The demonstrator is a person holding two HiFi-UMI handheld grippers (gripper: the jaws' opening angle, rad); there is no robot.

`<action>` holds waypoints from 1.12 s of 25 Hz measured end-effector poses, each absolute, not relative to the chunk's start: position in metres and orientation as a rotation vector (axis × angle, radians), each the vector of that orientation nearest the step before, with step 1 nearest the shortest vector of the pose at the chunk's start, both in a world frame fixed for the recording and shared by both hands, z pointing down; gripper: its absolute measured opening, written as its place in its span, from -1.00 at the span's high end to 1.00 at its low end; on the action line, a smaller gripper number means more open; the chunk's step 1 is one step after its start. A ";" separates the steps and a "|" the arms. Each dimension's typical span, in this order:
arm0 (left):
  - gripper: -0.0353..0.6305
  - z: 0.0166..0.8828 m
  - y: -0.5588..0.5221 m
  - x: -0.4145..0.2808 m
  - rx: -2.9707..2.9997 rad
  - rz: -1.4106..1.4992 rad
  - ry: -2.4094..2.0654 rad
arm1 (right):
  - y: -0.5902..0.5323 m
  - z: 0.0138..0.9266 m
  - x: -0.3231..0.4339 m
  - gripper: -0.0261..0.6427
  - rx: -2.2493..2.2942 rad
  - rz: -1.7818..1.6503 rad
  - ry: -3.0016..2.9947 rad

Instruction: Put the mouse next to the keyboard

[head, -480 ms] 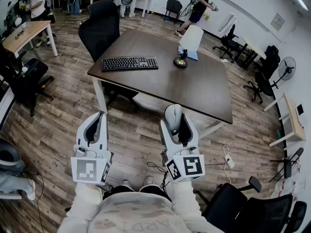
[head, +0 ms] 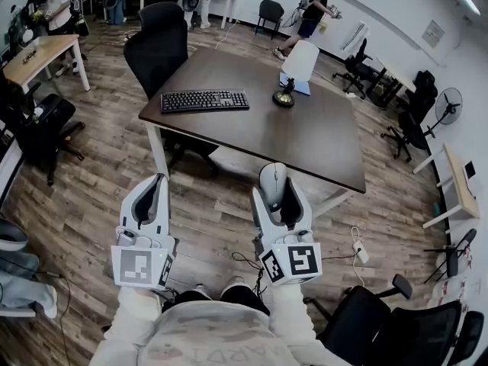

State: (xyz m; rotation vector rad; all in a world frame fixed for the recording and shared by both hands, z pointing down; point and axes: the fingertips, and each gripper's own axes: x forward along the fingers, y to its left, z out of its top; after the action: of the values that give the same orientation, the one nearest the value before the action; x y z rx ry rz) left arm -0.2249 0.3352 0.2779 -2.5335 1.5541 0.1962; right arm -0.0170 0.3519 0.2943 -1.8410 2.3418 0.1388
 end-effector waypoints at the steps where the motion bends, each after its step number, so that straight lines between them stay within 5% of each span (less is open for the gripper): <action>1: 0.88 0.278 0.334 -0.225 -2.534 0.198 1.551 | 0.352 0.294 -0.017 0.01 -1.847 0.139 2.334; 28: 0.88 0.273 0.161 -0.156 -2.453 0.244 1.601 | 0.166 0.294 0.060 0.01 -1.785 0.155 2.363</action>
State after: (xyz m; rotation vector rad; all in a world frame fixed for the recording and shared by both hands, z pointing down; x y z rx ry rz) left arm -0.1557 0.1608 0.2728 -2.4525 1.6007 0.2436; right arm 0.0604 0.1664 0.2937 -1.7847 2.3635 0.1550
